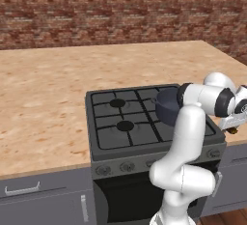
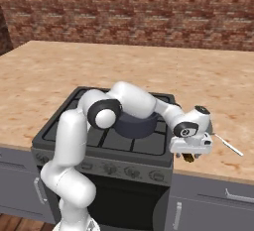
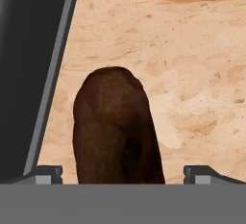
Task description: Put the sweet potato and eggplant in the pot. Retrieve the spatula and lightly stir the vegetables in the pot.
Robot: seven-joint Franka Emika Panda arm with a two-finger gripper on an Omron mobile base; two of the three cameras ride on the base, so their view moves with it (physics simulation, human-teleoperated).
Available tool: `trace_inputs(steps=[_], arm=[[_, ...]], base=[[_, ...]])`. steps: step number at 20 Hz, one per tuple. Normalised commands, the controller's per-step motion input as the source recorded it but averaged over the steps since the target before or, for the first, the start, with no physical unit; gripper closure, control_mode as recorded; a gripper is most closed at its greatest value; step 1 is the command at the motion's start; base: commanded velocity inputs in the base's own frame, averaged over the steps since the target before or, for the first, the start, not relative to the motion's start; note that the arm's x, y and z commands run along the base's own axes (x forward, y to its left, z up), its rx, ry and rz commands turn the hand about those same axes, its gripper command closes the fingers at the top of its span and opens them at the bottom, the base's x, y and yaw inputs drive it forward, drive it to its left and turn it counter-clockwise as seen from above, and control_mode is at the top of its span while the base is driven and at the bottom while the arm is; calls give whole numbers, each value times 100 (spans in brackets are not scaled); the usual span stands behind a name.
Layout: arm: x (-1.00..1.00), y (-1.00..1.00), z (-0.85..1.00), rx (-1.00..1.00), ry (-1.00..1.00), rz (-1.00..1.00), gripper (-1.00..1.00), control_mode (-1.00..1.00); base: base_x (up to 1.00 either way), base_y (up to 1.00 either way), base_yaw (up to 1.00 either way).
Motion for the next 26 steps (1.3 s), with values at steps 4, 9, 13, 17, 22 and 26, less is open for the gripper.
trace_inputs(steps=[4, 9, 13, 17, 22, 26], arm=[[0, 0, 0, 0, 0, 0, -100, -100], [0, 0, 0, 0, 0, 0, 100, -100], [0, 0, 0, 0, 0, 0, 100, -100], [-5, 3, 0, 0, -4, 0, 100, -100], [-19, 4, 24, 0, -9, 0, 100, -100], [-29, 15, 69, 0, -22, -1, 100, -100]], base=[[0, 0, 0], [0, 0, 0], [0, 0, 0], [0, 0, 0], [0, 0, 0], [0, 0, 0]])
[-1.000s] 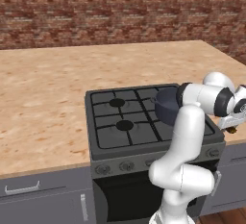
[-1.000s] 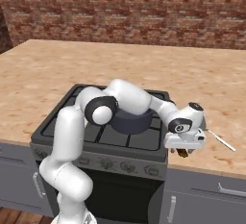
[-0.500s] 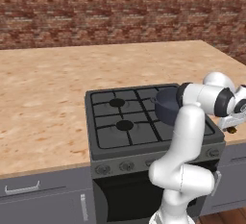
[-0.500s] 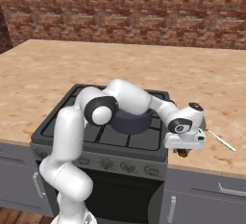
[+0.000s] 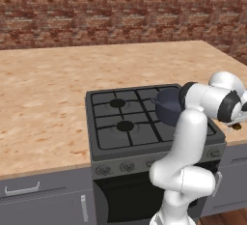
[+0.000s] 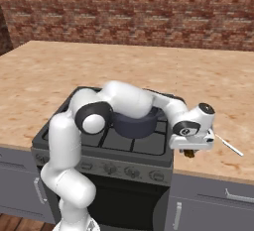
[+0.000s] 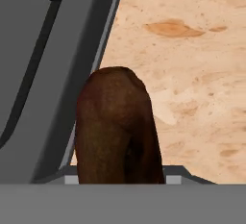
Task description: Put the sweet potato and eggplant in the pot. Retrieve the spatula and lightly stir the vegetables in the pot.
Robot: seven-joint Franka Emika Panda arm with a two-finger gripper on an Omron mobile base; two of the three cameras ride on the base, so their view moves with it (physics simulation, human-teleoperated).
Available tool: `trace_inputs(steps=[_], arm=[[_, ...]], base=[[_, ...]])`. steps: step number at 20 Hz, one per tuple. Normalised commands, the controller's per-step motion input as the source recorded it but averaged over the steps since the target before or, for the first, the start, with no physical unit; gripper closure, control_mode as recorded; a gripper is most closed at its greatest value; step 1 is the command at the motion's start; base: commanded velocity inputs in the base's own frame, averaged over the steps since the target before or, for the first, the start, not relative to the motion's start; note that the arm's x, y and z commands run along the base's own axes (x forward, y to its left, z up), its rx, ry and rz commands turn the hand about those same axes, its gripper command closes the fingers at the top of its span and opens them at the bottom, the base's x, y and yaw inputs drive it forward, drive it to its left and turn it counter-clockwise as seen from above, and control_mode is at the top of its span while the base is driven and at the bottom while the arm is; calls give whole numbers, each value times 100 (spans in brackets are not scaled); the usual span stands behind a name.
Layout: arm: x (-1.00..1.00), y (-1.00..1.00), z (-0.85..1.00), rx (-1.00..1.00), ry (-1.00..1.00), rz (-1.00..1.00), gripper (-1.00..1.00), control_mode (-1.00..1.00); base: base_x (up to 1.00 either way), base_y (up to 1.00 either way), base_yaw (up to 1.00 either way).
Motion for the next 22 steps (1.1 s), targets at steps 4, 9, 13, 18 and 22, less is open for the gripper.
trace_inputs(steps=[4, 9, 13, 18, 22], arm=[[-6, 22, 76, 0, -26, -4, 100, -100], [0, 38, 75, 0, -17, -5, 100, -100], [0, 50, 77, -1, -9, -7, 100, -100], [5, 67, 73, -3, -2, -5, 100, -100], [36, 92, 55, -2, 2, 0, 100, -100]], base=[[0, 0, 0], [0, 0, 0], [0, 0, 0], [0, 0, 0], [0, 0, 0]])
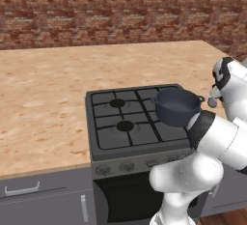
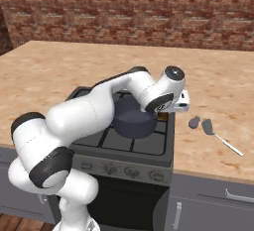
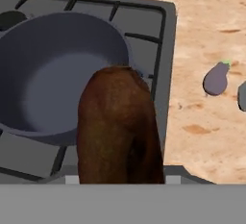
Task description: Put the sweet potato and eggplant in the pot. Retrieve the spatula and lightly stir the vegetables in the pot.
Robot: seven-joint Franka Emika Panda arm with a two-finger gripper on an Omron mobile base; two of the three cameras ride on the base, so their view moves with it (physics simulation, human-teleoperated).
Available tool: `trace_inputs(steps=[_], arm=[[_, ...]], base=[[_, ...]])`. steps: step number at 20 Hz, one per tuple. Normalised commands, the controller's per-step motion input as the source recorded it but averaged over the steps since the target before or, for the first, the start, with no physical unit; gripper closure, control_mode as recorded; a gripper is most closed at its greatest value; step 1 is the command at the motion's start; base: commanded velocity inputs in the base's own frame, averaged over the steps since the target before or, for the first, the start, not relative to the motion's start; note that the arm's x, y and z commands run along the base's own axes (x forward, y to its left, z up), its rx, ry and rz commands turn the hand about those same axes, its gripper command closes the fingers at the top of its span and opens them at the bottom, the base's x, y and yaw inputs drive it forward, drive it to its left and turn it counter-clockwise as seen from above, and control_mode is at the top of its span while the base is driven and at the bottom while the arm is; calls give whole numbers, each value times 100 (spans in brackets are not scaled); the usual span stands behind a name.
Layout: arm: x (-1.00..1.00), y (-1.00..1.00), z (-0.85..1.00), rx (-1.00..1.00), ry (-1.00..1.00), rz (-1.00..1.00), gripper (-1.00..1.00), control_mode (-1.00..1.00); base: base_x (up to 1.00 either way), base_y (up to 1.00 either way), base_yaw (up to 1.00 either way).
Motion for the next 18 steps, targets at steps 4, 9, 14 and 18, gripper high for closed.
trace_inputs(steps=[4, 9, 14, 18], arm=[[58, 93, 44, 0, 3, 0, 100, -100], [78, 84, 34, 0, 1, 0, 100, -100], [68, 53, -7, 0, 27, 0, 100, -100], [38, 14, -39, 0, 30, 0, 100, -100]], base=[[0, 0, 0], [0, 0, 0], [0, 0, 0], [0, 0, 0]])
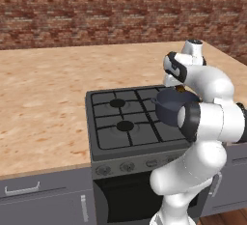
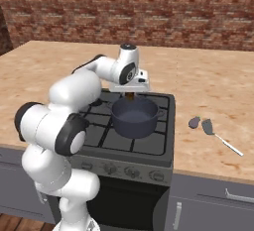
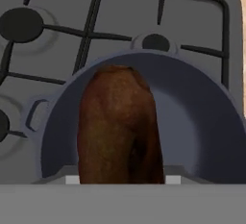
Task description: Put the sweet potato and eggplant in the pot. Retrieve the spatula and lightly stir the vegetables in the pot.
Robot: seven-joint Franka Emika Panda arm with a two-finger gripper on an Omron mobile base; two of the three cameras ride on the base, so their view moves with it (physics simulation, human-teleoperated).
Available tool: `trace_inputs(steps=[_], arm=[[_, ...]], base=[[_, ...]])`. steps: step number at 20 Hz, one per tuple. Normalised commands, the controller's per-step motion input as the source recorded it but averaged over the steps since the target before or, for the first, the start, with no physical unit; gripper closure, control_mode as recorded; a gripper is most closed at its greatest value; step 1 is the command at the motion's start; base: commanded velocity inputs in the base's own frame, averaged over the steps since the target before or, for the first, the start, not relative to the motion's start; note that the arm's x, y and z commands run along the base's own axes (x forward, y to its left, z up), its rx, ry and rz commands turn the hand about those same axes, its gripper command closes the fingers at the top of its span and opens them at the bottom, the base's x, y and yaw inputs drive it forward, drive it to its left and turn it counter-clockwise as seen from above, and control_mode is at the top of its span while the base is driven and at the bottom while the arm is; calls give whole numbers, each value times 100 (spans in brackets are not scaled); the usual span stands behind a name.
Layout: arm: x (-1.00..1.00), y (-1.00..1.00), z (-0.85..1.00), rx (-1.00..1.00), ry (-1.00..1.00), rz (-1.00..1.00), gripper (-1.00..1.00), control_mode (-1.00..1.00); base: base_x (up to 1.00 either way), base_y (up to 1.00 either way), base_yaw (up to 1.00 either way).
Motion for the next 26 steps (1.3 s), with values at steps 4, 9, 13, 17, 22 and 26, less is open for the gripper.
trace_inputs(steps=[4, 9, 13, 17, 22, 26], arm=[[3, -7, -34, 0, 8, 0, 100, -100], [0, -29, -47, 0, 9, 0, 100, -100], [0, -17, -46, 0, 12, 0, 100, -100], [1, 0, -27, 0, 10, 0, 100, -100], [11, 0, -6, 0, 8, 0, 100, -100], [17, 0, -7, 0, 8, 0, 100, -100]], base=[[0, 0, 0], [0, 0, 0], [0, 0, 0], [0, 0, 0], [0, 0, 0], [0, 0, 0]])
